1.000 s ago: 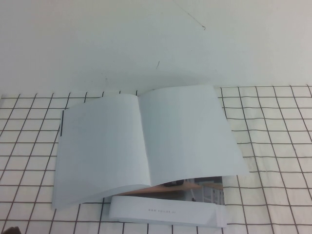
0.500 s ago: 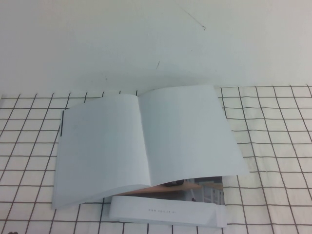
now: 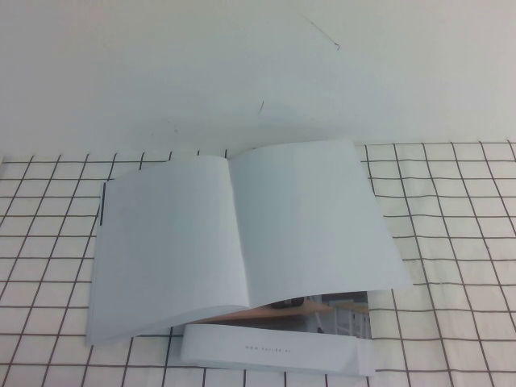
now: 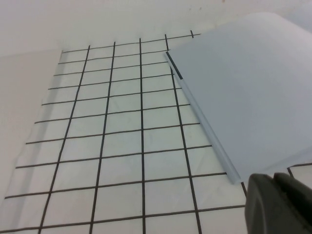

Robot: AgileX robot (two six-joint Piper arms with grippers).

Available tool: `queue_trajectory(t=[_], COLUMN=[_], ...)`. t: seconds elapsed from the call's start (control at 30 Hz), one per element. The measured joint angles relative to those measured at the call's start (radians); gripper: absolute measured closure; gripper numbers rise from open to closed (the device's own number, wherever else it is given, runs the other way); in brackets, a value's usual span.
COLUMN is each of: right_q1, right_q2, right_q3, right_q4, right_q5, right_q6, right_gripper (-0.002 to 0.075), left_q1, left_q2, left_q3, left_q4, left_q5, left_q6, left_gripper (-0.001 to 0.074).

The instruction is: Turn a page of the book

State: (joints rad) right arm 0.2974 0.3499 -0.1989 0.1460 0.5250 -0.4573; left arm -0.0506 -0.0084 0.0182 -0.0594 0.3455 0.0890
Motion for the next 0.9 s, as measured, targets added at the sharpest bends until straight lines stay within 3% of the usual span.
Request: queue_trajectory(t=[0.9], right_q1=[0.0], right_q2=[0.0], right_q3=[0.0], right_q4=[0.0], right_q5=[0.0], right_q6=[0.0], right_gripper=[0.0728], left_q1=[0.002], left_q2=[0.0], left_q3=[0.0], left_q4=[-0.05], left_q5=[-0.001], left_q6=[-0.122], left_gripper=[0.0738])
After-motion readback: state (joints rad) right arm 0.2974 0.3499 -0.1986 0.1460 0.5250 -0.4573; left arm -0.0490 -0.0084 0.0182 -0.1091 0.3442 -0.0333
